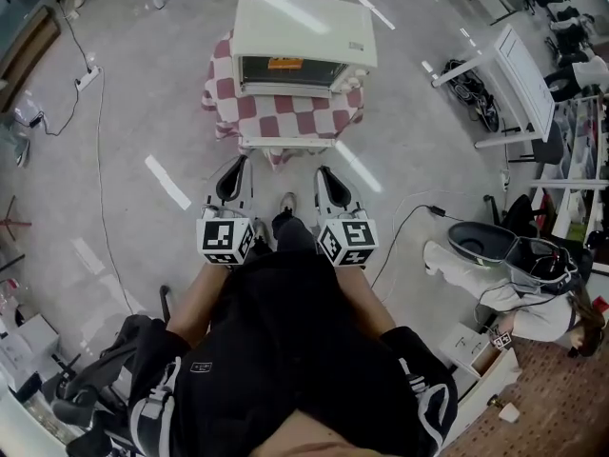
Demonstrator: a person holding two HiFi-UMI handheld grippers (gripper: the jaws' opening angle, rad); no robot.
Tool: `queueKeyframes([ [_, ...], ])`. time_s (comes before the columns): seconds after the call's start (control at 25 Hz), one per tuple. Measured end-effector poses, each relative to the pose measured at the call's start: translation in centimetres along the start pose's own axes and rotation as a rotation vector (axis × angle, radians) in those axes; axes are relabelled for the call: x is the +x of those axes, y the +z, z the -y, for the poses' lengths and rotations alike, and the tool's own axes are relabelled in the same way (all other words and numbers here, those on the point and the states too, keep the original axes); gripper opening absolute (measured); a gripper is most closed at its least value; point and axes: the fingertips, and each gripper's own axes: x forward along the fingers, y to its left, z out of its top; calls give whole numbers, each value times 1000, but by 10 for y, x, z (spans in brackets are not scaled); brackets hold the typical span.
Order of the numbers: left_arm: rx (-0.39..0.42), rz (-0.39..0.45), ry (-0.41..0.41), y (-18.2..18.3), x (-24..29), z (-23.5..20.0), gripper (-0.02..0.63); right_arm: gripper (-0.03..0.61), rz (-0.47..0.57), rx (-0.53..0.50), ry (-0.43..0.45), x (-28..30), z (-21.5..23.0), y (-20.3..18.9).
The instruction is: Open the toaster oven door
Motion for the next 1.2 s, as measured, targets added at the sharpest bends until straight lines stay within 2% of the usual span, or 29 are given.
queueKeyframes([
  [0.52, 6, 53, 19, 21, -10, 60, 9, 28, 28, -28, 87, -33, 11, 12],
  [1.2, 27, 40, -3, 14, -10, 93, 9, 28, 39, -20, 102, -54, 24, 7],
])
